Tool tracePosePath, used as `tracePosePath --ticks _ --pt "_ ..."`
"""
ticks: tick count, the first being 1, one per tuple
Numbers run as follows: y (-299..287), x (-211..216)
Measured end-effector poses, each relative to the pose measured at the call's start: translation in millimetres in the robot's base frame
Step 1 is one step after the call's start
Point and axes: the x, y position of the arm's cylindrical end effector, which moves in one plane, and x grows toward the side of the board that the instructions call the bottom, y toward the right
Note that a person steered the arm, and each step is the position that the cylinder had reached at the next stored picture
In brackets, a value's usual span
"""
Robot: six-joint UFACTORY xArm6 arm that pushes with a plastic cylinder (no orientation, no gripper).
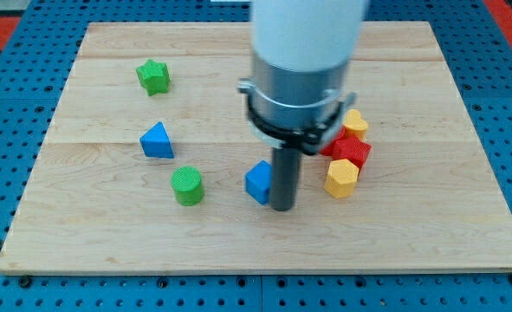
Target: Push the hexagon to the right side of the red star
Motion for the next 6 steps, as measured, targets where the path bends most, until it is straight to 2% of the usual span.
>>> tracePosePath --ticks 2,3,4,6 --pt "-2.0 0.0" --pt "32.3 0.0" --pt "111.2 -0.4" --pt "119.9 -31.1"
